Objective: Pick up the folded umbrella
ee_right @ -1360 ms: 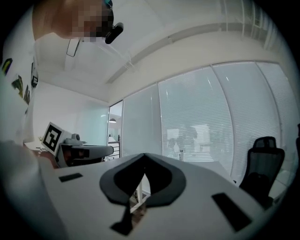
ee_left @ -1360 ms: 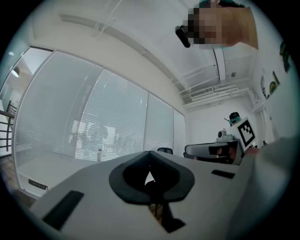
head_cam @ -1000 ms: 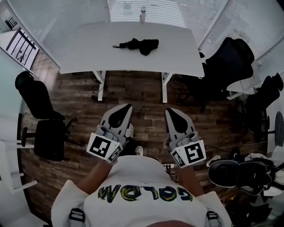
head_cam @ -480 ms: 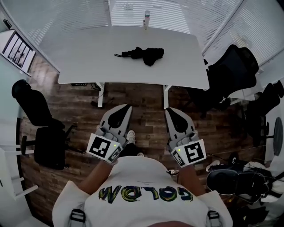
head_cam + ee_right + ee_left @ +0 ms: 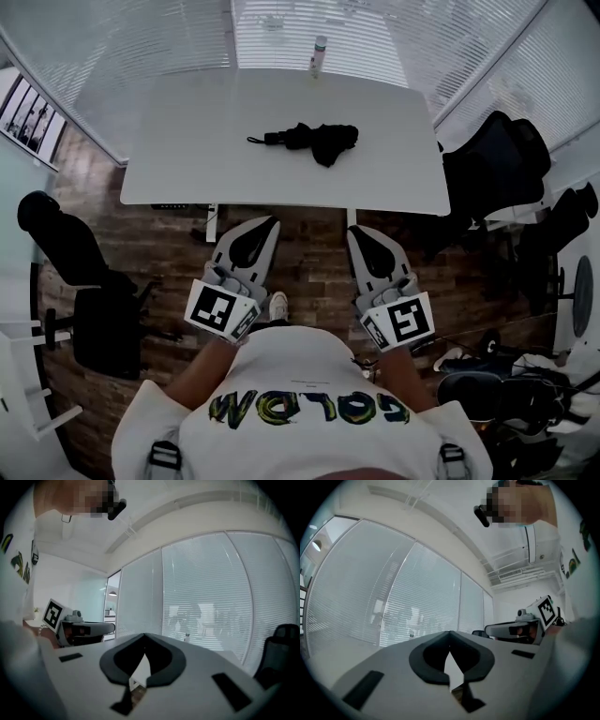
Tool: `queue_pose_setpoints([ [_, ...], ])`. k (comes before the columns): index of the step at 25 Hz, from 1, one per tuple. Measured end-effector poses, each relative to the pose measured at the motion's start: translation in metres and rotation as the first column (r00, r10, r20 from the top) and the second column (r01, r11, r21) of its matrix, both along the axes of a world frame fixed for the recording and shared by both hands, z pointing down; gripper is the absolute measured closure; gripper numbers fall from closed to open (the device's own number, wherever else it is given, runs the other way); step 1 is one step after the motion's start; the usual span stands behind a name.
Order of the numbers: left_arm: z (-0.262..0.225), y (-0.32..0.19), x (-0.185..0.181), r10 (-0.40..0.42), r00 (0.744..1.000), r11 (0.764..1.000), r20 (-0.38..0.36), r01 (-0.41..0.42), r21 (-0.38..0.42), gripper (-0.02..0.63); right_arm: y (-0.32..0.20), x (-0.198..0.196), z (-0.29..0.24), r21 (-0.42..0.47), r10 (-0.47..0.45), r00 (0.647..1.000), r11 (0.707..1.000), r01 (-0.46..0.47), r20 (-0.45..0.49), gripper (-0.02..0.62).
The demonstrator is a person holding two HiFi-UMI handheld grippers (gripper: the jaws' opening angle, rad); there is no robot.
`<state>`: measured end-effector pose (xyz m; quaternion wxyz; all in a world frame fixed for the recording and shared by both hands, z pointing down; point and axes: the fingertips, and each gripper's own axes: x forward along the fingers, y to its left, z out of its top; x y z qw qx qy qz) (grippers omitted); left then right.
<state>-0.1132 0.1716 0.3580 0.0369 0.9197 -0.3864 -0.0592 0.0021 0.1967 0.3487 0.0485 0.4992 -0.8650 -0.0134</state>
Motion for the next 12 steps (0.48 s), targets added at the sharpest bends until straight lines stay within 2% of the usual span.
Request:
queue_pose_setpoints([
  [12, -0.004, -0.056, -0.02, 0.015, 1.0, 1.0, -0.015, -0.015, 0.002, 0.595, -0.057, -0.024, -0.004, 0.004, 0.008, 1.0, 1.0, -0.008, -0.006, 0.584],
])
